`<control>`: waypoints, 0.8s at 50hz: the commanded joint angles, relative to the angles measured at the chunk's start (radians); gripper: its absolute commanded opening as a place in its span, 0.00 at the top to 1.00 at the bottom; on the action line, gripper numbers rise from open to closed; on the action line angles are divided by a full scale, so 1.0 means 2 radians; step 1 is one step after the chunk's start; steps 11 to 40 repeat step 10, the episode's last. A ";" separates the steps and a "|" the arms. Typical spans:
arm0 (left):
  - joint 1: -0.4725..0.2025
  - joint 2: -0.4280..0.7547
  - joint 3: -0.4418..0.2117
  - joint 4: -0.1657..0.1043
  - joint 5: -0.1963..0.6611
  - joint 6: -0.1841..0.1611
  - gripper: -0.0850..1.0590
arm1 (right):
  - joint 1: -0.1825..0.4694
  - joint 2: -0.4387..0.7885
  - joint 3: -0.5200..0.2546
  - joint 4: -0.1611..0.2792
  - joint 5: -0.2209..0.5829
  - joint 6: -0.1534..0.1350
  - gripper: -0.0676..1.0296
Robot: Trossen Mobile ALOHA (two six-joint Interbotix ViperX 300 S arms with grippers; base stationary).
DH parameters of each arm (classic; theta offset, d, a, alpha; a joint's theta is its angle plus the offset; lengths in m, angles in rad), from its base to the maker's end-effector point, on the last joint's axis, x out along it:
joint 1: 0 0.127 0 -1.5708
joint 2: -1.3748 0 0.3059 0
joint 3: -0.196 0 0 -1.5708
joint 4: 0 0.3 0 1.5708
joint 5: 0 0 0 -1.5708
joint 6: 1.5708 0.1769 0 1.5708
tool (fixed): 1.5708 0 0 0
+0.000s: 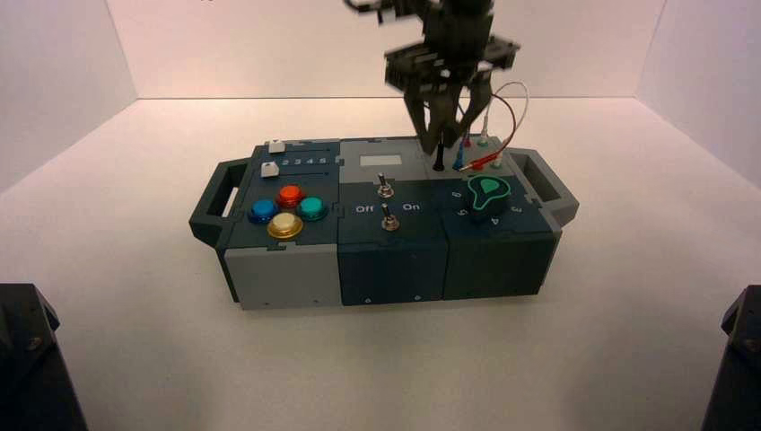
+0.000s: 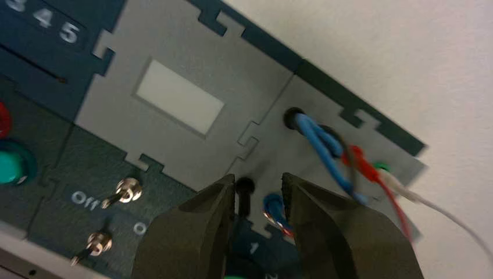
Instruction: Insert the black wire.
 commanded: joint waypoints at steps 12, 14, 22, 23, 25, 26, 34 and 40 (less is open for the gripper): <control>0.006 0.005 -0.013 0.001 -0.002 0.003 0.82 | -0.002 -0.026 -0.031 0.005 0.041 0.001 0.53; 0.006 0.005 -0.013 0.001 -0.002 0.003 0.82 | -0.002 -0.026 -0.031 0.005 0.041 0.001 0.53; 0.006 0.005 -0.013 0.001 -0.002 0.003 0.82 | -0.002 -0.026 -0.031 0.005 0.041 0.001 0.53; 0.006 0.005 -0.013 0.001 -0.002 0.003 0.82 | -0.002 -0.026 -0.031 0.005 0.041 0.001 0.53; 0.006 0.005 -0.013 0.001 -0.002 0.003 0.82 | -0.002 -0.026 -0.031 0.005 0.041 0.001 0.53; 0.006 0.005 -0.013 0.001 -0.002 0.003 0.82 | -0.002 -0.026 -0.031 0.005 0.041 0.001 0.53; 0.006 0.005 -0.013 0.001 -0.002 0.003 0.82 | -0.002 -0.026 -0.031 0.005 0.041 0.001 0.53; 0.006 0.005 -0.013 0.001 -0.002 0.003 0.82 | -0.002 -0.026 -0.031 0.005 0.041 0.001 0.53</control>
